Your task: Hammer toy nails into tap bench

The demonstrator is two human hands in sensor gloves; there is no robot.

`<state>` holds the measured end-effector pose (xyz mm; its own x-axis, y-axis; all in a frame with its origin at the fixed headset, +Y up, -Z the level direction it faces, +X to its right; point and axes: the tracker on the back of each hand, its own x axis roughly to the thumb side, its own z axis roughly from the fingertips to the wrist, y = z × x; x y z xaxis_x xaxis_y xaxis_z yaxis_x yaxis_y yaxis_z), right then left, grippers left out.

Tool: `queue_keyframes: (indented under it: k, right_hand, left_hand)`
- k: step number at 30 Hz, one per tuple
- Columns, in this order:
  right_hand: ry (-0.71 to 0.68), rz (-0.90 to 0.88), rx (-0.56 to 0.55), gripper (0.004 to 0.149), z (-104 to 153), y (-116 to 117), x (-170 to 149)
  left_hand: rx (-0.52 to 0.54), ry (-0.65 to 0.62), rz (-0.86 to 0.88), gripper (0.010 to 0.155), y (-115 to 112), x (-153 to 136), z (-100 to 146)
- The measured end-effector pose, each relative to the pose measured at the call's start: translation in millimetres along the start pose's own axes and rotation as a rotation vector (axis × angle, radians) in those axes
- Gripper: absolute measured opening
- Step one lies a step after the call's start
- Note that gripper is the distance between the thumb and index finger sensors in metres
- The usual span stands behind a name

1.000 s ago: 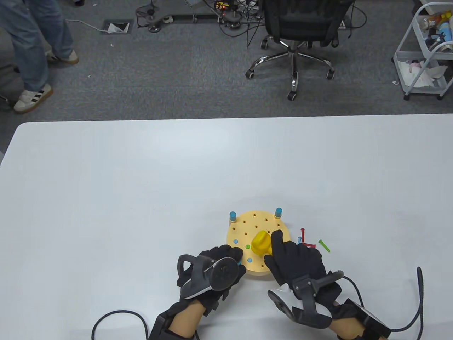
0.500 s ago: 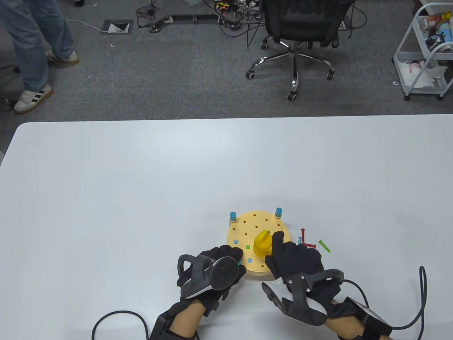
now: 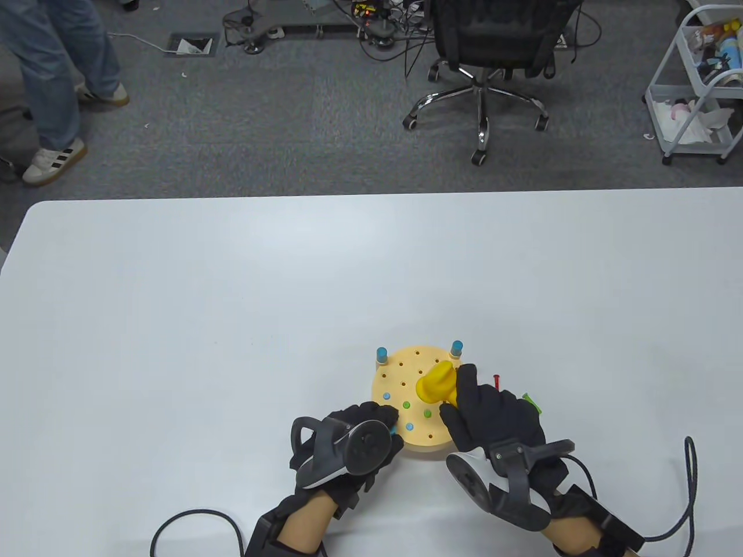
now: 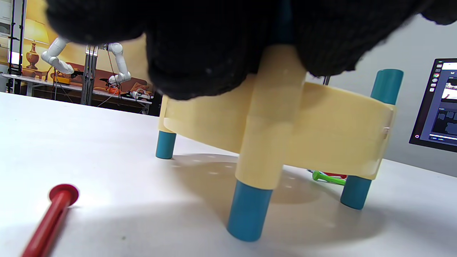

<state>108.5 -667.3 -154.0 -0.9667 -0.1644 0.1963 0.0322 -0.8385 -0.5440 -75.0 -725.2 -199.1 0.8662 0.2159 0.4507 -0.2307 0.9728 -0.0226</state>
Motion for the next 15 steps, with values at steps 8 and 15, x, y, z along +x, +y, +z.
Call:
queue_keyframes:
  k: [8,15]
  right_hand:
    - [0.034,0.043,0.248,0.069,-11,12,9]
    - [0.151,-0.111,0.056,0.069,-10,4,-46]
  left_hand:
    - [0.002,0.004,-0.010,0.055,0,1,0]
    - [-0.085,-0.017,0.096,0.063,16,-17,10]
